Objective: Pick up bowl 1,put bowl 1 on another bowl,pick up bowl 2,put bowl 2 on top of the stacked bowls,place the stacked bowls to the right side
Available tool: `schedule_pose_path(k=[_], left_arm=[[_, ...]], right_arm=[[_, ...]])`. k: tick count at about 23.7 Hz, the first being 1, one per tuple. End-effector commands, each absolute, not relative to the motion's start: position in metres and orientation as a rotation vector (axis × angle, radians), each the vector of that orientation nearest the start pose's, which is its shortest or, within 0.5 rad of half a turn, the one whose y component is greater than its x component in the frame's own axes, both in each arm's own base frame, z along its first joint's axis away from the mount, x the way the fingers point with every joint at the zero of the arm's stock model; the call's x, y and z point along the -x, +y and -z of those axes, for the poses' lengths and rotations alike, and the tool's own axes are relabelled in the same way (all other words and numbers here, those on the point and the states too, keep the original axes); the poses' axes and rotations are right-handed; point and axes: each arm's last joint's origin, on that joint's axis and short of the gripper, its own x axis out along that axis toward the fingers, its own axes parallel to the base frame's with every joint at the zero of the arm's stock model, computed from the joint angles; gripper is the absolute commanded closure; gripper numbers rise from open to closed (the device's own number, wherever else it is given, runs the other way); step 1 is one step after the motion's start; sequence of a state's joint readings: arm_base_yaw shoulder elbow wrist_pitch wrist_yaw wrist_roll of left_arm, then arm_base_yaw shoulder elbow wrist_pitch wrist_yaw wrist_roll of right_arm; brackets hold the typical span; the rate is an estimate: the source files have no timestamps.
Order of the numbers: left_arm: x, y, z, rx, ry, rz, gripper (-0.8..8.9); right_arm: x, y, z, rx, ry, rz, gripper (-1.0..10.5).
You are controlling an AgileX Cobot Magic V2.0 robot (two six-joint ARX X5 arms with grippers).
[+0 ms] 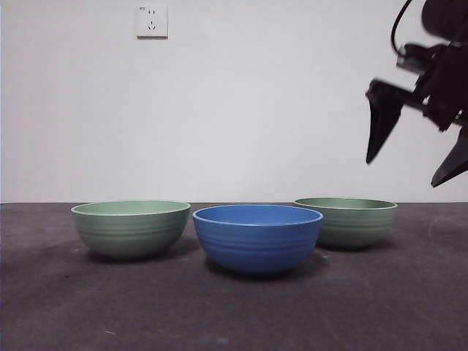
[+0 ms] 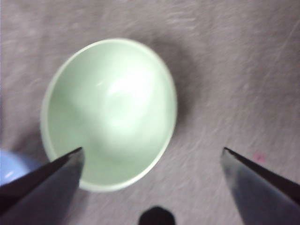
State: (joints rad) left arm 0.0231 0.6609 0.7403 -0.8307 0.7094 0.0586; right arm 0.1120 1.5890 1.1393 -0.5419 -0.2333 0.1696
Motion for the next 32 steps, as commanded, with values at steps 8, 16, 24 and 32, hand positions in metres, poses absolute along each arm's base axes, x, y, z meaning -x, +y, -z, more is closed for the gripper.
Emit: schedule_pose_path(k=[8,16,24,32], left_arm=[[-0.116,-0.016,-0.284,0.224,0.696,0.669,3.02],[-0.116,-0.016,-0.284,0.226,0.702,0.669,3.02],[-0.116,-0.016,-0.284,0.226,0.702,0.669,3.02],[-0.117,-0.015,-0.283,0.204,0.709,0.615,3.02]], right_arm=[[-0.351,0.049,-0.19,-0.223,1.097,-0.211,6.2],[-0.358,0.051,-0.183,-0.208,1.071,-0.2,9.6],[-0.356,0.052,-0.195,-0.209,1.028,-0.215,9.6],[-0.307,0.094,-0.264,-0.096,0.911,-0.394,9.6]])
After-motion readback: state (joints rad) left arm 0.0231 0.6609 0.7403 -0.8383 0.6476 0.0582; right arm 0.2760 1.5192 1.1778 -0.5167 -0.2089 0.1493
